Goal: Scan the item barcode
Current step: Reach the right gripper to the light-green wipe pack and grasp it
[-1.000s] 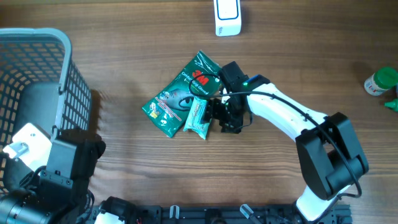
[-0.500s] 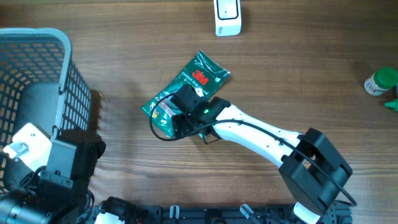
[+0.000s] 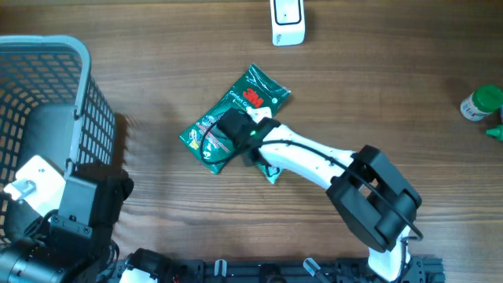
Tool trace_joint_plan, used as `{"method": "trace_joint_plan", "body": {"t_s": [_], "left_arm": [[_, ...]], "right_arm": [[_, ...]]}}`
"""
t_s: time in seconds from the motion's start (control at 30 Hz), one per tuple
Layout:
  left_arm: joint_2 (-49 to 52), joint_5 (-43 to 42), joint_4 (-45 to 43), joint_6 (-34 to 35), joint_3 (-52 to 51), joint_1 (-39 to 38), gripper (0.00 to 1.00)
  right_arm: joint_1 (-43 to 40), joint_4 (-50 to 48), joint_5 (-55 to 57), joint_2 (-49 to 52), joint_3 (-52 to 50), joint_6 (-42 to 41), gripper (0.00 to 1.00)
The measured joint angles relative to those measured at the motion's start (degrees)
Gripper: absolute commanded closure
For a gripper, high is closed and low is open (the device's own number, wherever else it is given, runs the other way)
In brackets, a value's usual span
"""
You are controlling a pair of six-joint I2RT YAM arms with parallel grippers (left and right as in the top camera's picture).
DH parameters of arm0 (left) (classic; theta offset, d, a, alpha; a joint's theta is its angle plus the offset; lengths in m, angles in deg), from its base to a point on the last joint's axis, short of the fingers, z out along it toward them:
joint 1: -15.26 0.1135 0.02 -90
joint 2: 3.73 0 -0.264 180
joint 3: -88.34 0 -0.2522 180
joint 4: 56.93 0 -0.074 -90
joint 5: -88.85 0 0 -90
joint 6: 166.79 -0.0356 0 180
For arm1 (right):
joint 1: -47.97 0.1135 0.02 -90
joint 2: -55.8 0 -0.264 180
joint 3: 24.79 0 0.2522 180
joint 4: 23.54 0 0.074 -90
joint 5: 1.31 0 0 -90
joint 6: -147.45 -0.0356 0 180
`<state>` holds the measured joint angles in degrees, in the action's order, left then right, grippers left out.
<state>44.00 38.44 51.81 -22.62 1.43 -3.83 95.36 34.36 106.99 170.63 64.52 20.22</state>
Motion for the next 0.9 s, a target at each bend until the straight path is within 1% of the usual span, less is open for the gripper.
{"method": "trace_joint_plan", "body": {"t_s": [0.03, 0.07, 0.1, 0.13, 0.17, 0.2, 0.27, 0.37, 0.47, 0.53, 0.57, 0.63, 0.7, 0.8, 0.83, 0.87, 0.9], "left_arm": [[0.0, 0.0, 0.0, 0.0, 0.0, 0.0, 0.00], [0.0, 0.0, 0.0, 0.0, 0.0, 0.0, 0.00], [0.0, 0.0, 0.0, 0.0, 0.0, 0.0, 0.00], [0.0, 0.0, 0.0, 0.0, 0.0, 0.0, 0.00], [0.0, 0.0, 0.0, 0.0, 0.0, 0.0, 0.00], [0.0, 0.0, 0.0, 0.0, 0.0, 0.0, 0.00], [0.0, 0.0, 0.0, 0.0, 0.0, 0.0, 0.00], [0.0, 0.0, 0.0, 0.0, 0.0, 0.0, 0.00], [0.0, 0.0, 0.0, 0.0, 0.0, 0.0, 0.00], [0.0, 0.0, 0.0, 0.0, 0.0, 0.0, 0.00], [0.0, 0.0, 0.0, 0.0, 0.0, 0.0, 0.00], [0.0, 0.0, 0.0, 0.0, 0.0, 0.0, 0.00], [0.0, 0.0, 0.0, 0.0, 0.0, 0.0, 0.00], [0.0, 0.0, 0.0, 0.0, 0.0, 0.0, 0.00], [0.0, 0.0, 0.0, 0.0, 0.0, 0.0, 0.00], [0.0, 0.0, 0.0, 0.0, 0.0, 0.0, 0.00], [0.0, 0.0, 0.0, 0.0, 0.0, 0.0, 0.00]], "right_arm": [[-0.8, 1.0, 0.0, 0.0, 0.4, 0.8, 0.36], [-1.2, 1.7, 0.0, 0.0, 1.0, 2.1, 0.40], [-1.4, 2.3, -1.0, 0.0, 3.2, 6.0, 0.44], [-1.4, 2.7, -2.5, 0.0, 4.6, 7.9, 0.50], [-1.3, 3.3, -4.7, 0.0, 6.0, 10.4, 0.59], [-1.3, 4.4, -6.8, 0.0, 7.3, 11.8, 0.62], [-1.0, 6.1, -9.5, 0.0, 7.6, 11.9, 0.69], [-1.0, 5.5, -14.3, 0.0, 7.6, 12.6, 0.82], [-1.0, 4.0, -17.8, 0.0, 7.0, 12.9, 0.83], [-1.0, 3.9, -19.2, 0.0, 4.7, 12.9, 0.92], [-1.0, 4.1, -19.9, 0.0, 3.5, 13.0, 0.95], [-1.0, 7.8, -21.3, 0.0, 0.7, 13.1, 0.95], [-1.0, 13.8, -21.5, 0.0, 0.4, 13.1, 0.96], [-1.0, 20.4, -17.4, 0.1, 1.2, 13.1, 0.95], [-1.0, 21.6, -16.5, 0.1, 2.7, 13.3, 0.91], [-0.8, 21.2, -15.6, -0.1, 5.1, 13.5, 0.76], [-0.5, 21.0, -14.8, -0.4, 6.2, 14.0, 0.66]]}}
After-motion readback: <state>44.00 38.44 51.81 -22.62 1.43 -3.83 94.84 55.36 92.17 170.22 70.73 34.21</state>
